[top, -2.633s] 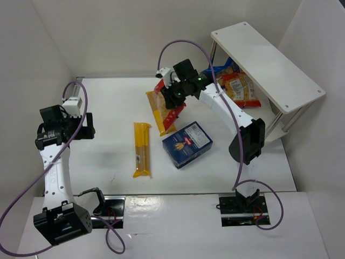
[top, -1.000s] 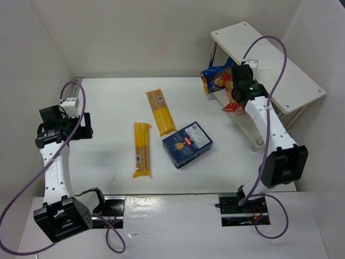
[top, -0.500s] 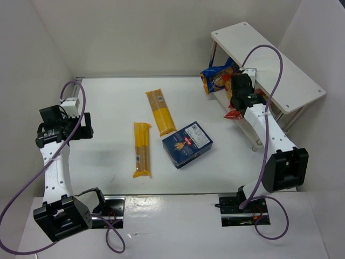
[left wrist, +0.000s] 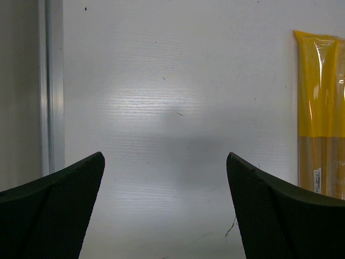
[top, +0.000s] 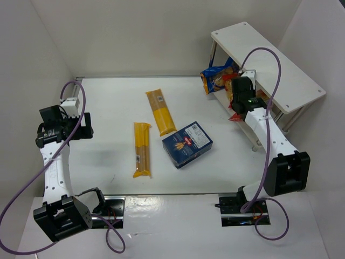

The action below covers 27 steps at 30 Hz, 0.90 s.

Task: Place and organize the pasta boxes and bags onto the shelf

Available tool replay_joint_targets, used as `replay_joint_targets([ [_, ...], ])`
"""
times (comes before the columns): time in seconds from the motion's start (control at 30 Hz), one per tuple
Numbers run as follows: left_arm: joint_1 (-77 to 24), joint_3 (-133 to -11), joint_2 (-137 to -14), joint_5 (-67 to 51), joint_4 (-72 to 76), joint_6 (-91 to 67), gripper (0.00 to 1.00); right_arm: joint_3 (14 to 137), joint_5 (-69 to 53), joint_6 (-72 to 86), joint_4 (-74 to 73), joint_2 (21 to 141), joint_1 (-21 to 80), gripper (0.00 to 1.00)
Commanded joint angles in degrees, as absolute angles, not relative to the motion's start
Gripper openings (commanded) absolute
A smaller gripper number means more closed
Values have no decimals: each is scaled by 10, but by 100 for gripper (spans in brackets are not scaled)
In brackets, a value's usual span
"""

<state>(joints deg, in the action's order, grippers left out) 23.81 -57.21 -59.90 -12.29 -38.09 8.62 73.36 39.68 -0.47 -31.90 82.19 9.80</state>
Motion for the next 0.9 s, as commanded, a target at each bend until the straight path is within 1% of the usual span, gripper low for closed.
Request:
replay_joint_targets([
  [0.0,242,-570,-590,-134,-367,81,99,729,454,-65,-251,779,105,0],
  [0.13,242,-570,-584,-134,-367,81,99,700,492,-101,-218,772,130,0],
  [0.47,242,-570,-584,-134,-367,81,99,705,491,-147,-200,772,141,0],
  [0.6,242,-570,-579,-134,-367,81,99,680,504,-180,-188,778,171,0],
  [0.87,242,-570,-579,-134,-367,81,99,656,532,-210,-170,794,196,0],
])
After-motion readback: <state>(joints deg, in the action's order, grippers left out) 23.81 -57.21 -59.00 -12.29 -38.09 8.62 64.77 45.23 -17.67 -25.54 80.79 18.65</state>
